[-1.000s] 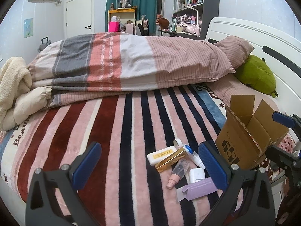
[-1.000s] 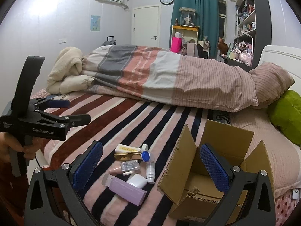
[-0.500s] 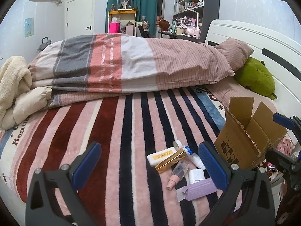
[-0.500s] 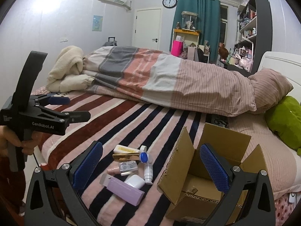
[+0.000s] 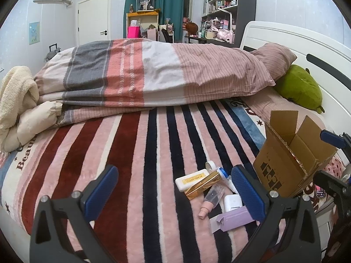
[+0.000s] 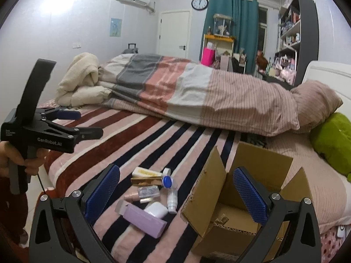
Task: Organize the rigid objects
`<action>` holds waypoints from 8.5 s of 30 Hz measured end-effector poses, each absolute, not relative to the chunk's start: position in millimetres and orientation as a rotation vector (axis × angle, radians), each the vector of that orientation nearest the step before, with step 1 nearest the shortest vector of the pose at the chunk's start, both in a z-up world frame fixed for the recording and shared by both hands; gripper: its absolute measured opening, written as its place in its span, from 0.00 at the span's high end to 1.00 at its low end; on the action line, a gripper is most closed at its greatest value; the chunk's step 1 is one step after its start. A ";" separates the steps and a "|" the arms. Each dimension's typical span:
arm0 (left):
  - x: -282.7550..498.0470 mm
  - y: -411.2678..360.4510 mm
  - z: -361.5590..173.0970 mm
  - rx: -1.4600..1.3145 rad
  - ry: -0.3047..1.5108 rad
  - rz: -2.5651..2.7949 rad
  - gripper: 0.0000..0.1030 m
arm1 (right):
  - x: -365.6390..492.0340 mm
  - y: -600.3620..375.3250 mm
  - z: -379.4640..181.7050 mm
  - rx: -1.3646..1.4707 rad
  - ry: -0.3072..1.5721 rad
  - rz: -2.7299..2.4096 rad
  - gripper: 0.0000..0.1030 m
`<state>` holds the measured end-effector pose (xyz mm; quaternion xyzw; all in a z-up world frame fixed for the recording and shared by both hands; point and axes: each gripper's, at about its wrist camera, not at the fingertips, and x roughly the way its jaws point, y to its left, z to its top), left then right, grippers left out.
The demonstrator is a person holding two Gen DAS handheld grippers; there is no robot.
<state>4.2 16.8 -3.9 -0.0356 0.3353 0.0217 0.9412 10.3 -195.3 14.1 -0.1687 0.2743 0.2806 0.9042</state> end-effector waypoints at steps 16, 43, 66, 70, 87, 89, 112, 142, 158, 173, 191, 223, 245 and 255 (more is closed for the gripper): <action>1.5 17.9 -2.3 -0.064 0.680 0.034 0.01 | 6.7 -205.8 13.6 -0.354 0.587 0.573 0.00; 11.4 80.3 -74.3 -0.064 0.707 0.040 0.01 | 15.5 -109.4 -144.2 -0.942 0.936 0.737 0.33; 41.2 42.0 1.3 -0.225 0.730 -0.548 0.19 | 41.2 -90.3 -23.1 -0.429 0.905 0.950 0.68; 72.6 -13.0 33.4 -0.166 0.757 -0.643 0.52 | 57.3 -124.0 14.1 -0.339 0.828 0.916 0.68; 174.7 -207.8 26.2 -0.014 1.002 -0.802 0.45 | 138.0 -284.7 27.5 -0.162 1.074 0.596 0.63; 174.8 -207.9 23.1 0.021 1.003 -0.750 0.29 | 143.3 -287.1 23.5 -0.193 1.113 0.528 0.47; 63.7 82.7 -7.8 -0.019 0.772 -0.090 0.04 | 72.4 -83.5 -24.0 -0.419 0.871 0.795 0.00; 47.9 128.3 -89.4 -0.096 0.839 -0.094 0.03 | 130.0 -64.5 -157.4 -0.509 1.093 0.701 0.14; 48.8 132.1 -95.1 -0.158 0.889 -0.166 0.04 | 112.8 -49.8 -171.0 -0.555 1.063 0.640 0.14; 91.6 11.4 -13.6 -0.149 0.896 -0.664 0.62 | 73.0 -88.9 -26.0 -0.438 0.728 0.793 0.14; 160.7 -195.0 -4.3 0.059 0.982 -0.918 0.75 | 106.6 -262.4 2.9 -0.324 0.759 0.473 0.14; 56.7 72.9 -44.2 -0.080 0.843 -0.291 0.20 | 41.2 -106.7 -77.7 -0.308 0.892 0.733 0.13; 36.6 78.4 -91.9 -0.165 0.870 -0.289 0.20 | 66.7 -161.6 -172.1 -0.218 1.037 0.425 0.56; 39.8 61.5 -86.1 -0.133 0.883 -0.310 0.20 | 69.8 -157.2 -172.6 -0.208 1.032 0.403 0.53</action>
